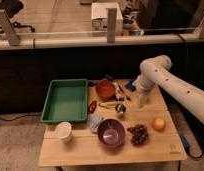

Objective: Place apple in paper cup

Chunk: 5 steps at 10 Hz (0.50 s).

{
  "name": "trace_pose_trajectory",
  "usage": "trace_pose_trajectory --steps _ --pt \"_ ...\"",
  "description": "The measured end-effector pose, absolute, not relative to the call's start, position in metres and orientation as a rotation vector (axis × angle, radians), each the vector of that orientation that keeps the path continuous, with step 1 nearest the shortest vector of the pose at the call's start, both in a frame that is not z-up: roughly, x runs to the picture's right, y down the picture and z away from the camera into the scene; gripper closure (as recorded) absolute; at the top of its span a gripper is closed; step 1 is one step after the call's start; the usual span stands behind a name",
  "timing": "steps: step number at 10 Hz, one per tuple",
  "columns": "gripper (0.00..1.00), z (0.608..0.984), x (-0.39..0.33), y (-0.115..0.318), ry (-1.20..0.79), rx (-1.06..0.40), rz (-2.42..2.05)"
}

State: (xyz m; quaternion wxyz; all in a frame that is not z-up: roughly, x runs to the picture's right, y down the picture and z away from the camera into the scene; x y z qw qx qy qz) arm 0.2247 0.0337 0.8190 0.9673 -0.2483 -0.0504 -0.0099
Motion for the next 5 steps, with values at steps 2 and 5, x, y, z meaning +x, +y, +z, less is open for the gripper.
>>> trace_pose_trajectory --steps 2,5 --pt "0.20 0.827 0.226 0.033 -0.106 -0.491 -0.011" --pt "0.20 0.844 0.221 0.026 -0.116 -0.474 -0.010"
